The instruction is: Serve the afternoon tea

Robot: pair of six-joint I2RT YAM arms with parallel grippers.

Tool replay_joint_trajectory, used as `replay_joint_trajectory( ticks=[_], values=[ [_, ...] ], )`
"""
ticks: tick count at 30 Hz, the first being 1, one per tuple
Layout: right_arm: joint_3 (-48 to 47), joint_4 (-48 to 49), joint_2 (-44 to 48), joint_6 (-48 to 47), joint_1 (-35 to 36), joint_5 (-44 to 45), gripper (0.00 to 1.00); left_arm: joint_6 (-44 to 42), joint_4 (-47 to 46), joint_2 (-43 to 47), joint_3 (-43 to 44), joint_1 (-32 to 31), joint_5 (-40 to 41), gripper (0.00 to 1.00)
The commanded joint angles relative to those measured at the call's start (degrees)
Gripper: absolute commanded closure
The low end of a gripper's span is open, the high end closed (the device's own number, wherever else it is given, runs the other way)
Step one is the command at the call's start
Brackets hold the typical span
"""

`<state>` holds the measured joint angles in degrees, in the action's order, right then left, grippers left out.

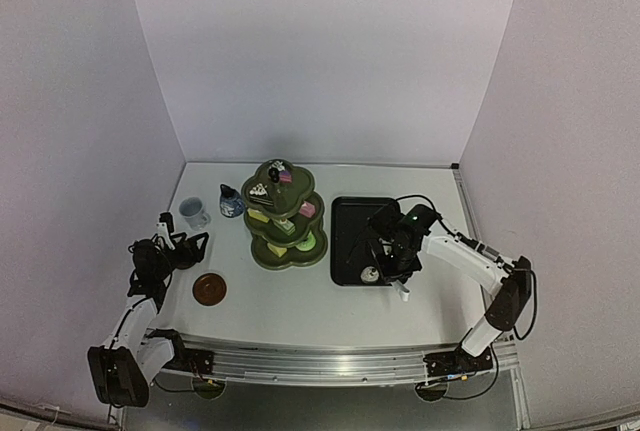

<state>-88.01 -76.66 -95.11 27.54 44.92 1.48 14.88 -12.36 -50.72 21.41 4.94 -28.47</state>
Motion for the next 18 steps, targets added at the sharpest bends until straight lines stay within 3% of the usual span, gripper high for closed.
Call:
replay_joint_trajectory(
  ticks=[1,5,12,18],
  values=[
    [1.55,-20.9,3.0,2.91,-0.18,0.04,0.79,-0.74,-0.63,-0.37,2.7,0.27,-0.61,0.0],
    [3.81,-20.9,5.3,4.4,-0.18,-0.96,0.74,-0.73,-0.91,-0.62,2.69,0.25,-0.82,0.0],
    [3.89,-20.9,6.67,4.73,-0.18,-0.84,0.76,-0.65,-1.01,-0.6,2.46,0.25,-1.22,0.0],
    [2.61,-20.9,7.78,5.39,-0.18,-1.56,0.72,-0.73,-0.74,-0.18,2.45,0.24,-1.21,0.0]
  ],
)
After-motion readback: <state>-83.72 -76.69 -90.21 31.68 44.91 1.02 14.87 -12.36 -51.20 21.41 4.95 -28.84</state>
